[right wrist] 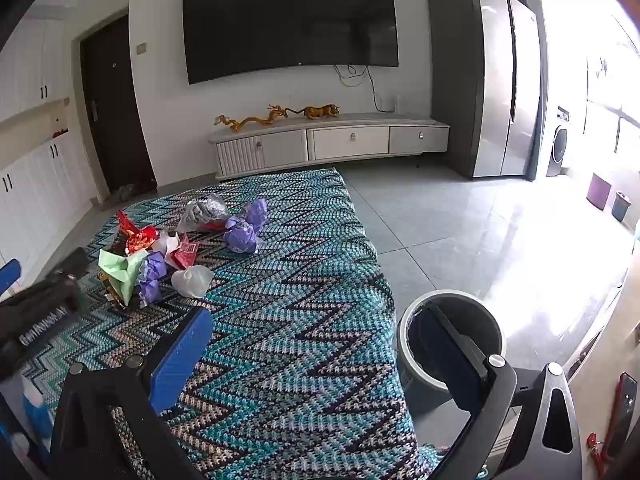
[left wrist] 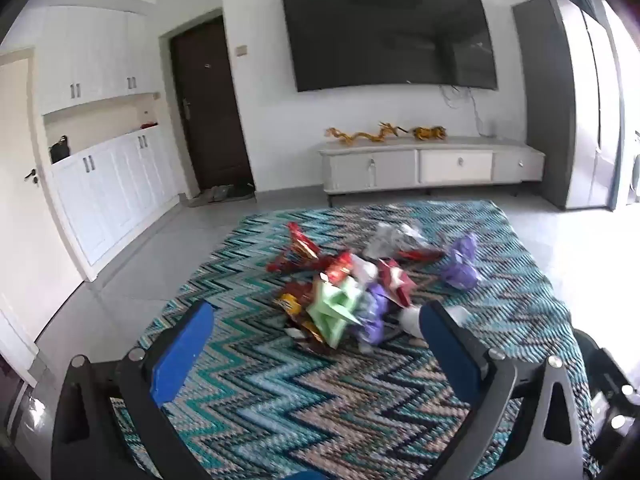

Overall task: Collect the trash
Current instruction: 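Grasp a white plastic bag with the right tool while the left grasps a brown snack bag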

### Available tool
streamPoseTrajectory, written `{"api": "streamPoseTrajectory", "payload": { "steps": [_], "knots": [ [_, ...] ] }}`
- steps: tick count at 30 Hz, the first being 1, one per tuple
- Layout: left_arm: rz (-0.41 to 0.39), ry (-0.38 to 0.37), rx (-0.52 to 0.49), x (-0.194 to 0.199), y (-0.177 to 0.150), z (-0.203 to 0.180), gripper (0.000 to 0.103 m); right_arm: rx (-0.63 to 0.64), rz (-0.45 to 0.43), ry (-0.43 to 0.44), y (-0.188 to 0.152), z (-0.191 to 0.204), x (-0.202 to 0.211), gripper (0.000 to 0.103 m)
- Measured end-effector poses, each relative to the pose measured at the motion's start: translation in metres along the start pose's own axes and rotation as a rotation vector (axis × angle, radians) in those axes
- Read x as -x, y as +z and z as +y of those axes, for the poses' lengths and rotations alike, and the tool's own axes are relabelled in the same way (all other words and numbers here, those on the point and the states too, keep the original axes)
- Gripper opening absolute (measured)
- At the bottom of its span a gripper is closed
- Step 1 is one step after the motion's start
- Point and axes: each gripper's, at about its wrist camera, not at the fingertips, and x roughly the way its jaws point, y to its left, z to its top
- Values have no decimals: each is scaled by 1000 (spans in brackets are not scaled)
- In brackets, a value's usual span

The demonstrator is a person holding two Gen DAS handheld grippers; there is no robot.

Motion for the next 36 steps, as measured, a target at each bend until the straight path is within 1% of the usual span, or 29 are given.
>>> {"api": "streamPoseTrajectory", "payload": {
  "steps": [2,3,5,6,7,8,10,12,15,17,19,20,21,22,25,27,29,32,34,35,36],
  "knots": [
    [-5,26,4,-2,0,-1,103,-3,7,6,-1,1,-2,103],
    [9,18,37,-5,0,9,103,-2,13,10,-2,3,-4,103],
    [74,-13,82,-30,-1,34,103,1,26,27,2,8,-9,103],
    [84,-17,89,-36,-2,46,103,-20,35,47,4,-2,-12,103],
    [84,-18,101,-37,-5,60,103,-22,45,66,7,-3,-15,103],
    [102,-32,96,-43,-8,71,103,-19,56,95,8,-4,-19,103],
    [127,-45,91,-50,-9,83,103,2,66,138,10,0,-26,103],
    [145,-76,83,-58,-14,93,103,54,71,167,12,12,-33,103],
    [171,-127,61,-70,-22,99,103,73,107,220,19,25,-48,103],
    [201,-182,57,-82,-23,98,103,82,129,268,24,34,-59,100],
    [226,-248,58,-95,-22,96,97,102,157,322,29,44,-73,90],
    [235,-279,55,-102,-21,93,93,109,174,347,30,49,-81,86],
    [240,-300,53,-108,-19,91,92,113,189,366,32,54,-88,81],
    [247,-323,57,-114,-18,90,92,118,209,388,32,60,-97,77],
    [278,-373,88,-139,-13,87,86,123,251,419,33,69,-119,73],
    [319,-411,130,-160,-12,87,79,124,271,431,34,76,-130,71],
    [355,-440,159,-178,-13,86,79,124,295,443,35,81,-143,69],
    [392,-496,186,-194,-17,82,79,129,325,458,33,89,-162,68],
    [412,-526,212,-203,-19,81,70,134,343,469,32,93,-171,62],
    [418,-539,219,-207,-20,80,58,130,357,479,32,94,-176,60],
    [424,-551,227,-209,-21,80,50,126,368,493,30,95,-181,54]
  ]
}}
